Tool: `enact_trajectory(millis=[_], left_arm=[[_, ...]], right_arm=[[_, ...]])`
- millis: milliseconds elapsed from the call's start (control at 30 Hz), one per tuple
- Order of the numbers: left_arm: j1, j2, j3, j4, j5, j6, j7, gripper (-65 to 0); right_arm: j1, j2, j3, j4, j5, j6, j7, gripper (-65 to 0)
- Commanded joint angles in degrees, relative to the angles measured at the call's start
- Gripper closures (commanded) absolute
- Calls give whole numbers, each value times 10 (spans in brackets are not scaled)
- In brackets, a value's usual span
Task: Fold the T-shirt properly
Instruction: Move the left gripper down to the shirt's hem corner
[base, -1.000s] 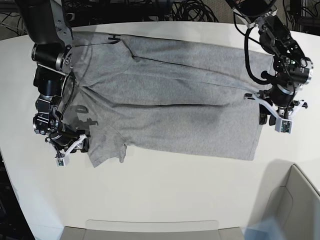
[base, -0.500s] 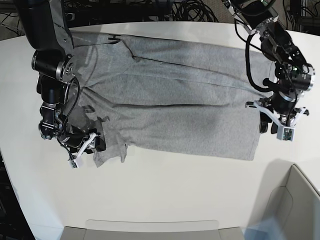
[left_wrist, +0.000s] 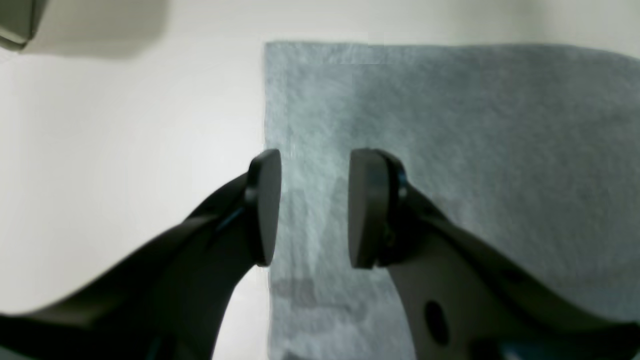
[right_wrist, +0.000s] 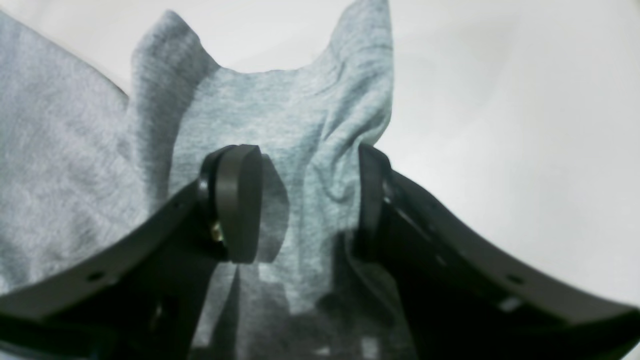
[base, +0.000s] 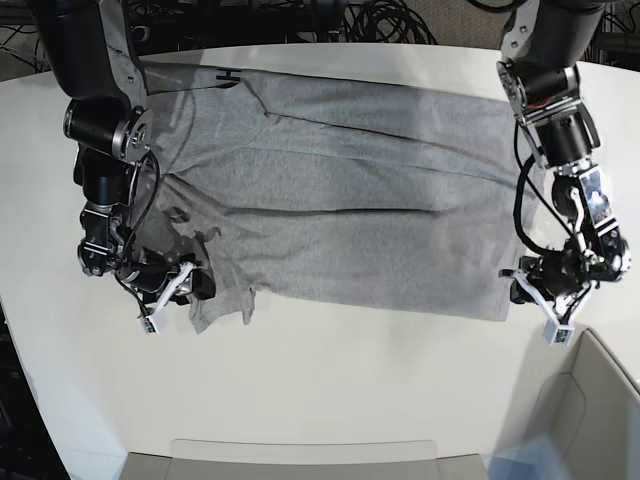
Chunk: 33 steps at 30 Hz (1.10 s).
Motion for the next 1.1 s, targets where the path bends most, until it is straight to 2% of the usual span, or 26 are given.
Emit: enact_trajectory(millis=[0, 133, 300, 433, 500, 700, 900, 967, 1067], left_arm=[[-34, -17, 14, -27, -8, -1, -31, -236], [-99, -32, 61, -177, -8, -1, -115, -236], [-169, -37, 109, -361, -8, 3, -254, -250], [-199, -38, 115, -449, -8, 62, -347, -251], [-199, -47, 115, -466, -8, 76, -374, -252], [-196, -52, 122, -478, -7, 76, -384, -275], [-195, -51, 188, -500, -9, 75, -386, -283], [-192, -50, 192, -501, -9, 75, -387, -284], [-185, -50, 193, -503, -9, 79, -414, -284]], right_arm=[[-8, 4, -3, -9, -53, 9, -71, -291], [-9, 8, -3, -9, -53, 9, -71, -291], [-10, 8, -3, -9, -53, 9, -71, -291], [-17, 8, -3, -9, -53, 9, -71, -291], [-18, 8, -3, -9, -53, 9, -71, -291], [-27, 17, -3, -9, -53, 9, -71, -291], [-27, 17, -3, -9, -53, 9, -71, -291], [-26, 16, -3, -9, -53, 9, -71, -291], [-27, 16, -3, -9, -53, 9, -71, -291]])
